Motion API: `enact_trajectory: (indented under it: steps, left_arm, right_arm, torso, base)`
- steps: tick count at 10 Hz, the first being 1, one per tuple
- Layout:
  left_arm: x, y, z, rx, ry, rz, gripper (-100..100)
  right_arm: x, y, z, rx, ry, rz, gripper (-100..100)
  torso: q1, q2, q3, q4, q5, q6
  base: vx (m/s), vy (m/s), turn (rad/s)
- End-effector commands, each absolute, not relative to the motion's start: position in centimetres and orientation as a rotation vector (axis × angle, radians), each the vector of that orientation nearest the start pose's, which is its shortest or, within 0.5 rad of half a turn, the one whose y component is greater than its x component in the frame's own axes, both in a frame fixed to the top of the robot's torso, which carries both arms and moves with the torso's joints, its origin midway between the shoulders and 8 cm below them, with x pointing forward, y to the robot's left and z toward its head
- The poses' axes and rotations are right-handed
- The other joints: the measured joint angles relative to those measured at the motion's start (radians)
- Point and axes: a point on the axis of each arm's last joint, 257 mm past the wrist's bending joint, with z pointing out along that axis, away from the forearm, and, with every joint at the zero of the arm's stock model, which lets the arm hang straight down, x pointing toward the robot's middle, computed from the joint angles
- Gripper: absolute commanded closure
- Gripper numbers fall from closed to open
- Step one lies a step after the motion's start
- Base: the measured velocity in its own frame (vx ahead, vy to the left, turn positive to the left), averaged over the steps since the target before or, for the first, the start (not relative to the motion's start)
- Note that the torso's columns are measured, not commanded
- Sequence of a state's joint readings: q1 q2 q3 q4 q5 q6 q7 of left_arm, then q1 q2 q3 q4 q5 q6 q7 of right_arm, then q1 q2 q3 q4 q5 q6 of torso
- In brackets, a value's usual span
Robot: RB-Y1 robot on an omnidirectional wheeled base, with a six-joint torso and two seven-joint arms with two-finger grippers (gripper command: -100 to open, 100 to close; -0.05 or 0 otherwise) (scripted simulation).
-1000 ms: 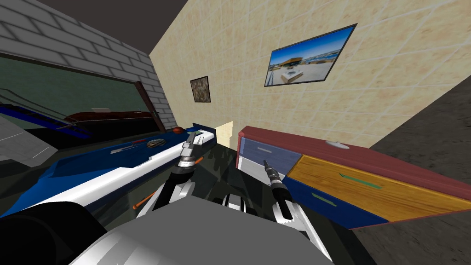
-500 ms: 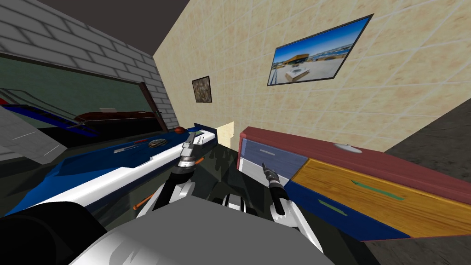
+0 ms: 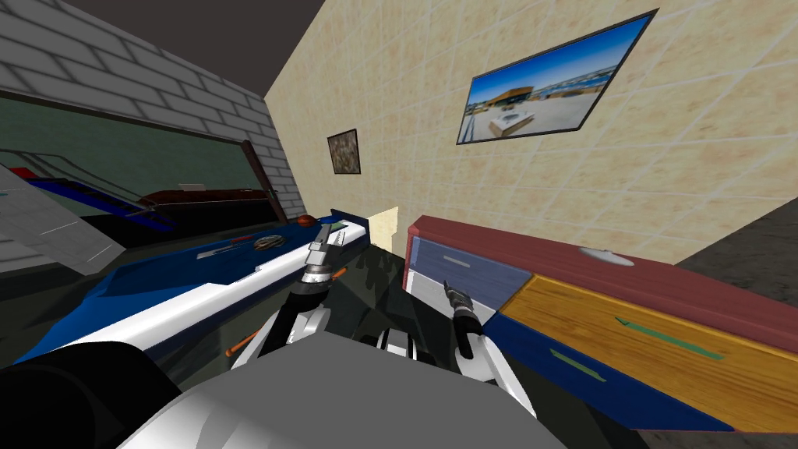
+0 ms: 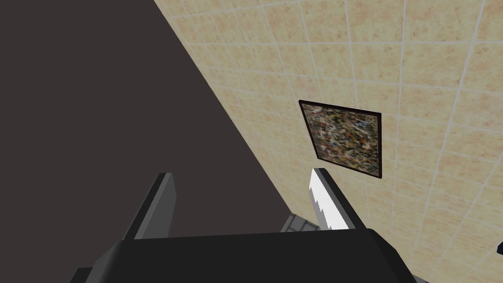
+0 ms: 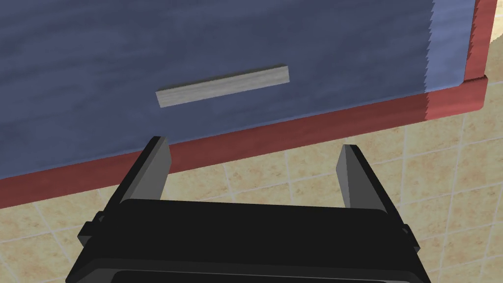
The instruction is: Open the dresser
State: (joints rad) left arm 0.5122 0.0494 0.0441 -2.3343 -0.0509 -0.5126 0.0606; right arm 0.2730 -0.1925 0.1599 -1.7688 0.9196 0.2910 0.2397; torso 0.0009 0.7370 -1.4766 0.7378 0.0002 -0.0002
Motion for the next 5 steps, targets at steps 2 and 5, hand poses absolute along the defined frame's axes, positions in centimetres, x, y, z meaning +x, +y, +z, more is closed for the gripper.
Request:
enact_trajectory:
  steps: [2, 5]
  left_arm:
    - [32.9, 27.9, 4.7, -0.560, 0.630, -1.294, 0]
    - [32.9, 27.9, 4.7, -0.561, 0.630, -1.294, 0]
  right_arm:
    - [45.2, -29.9, -31.8, 0.241, 1.809, -0.128, -100]
    - [45.1, -30.6, -32.7, 0.177, 1.831, -0.233, -100]
  torso:
    - [-0.001, 0.001, 0.001, 0.000, 0.000, 0.000]
    - [-0.001, 0.001, 0.001, 0.000, 0.000, 0.000]
  base:
    - [0.060, 0.010, 0.042]
    - [0.041, 0.007, 0.025]
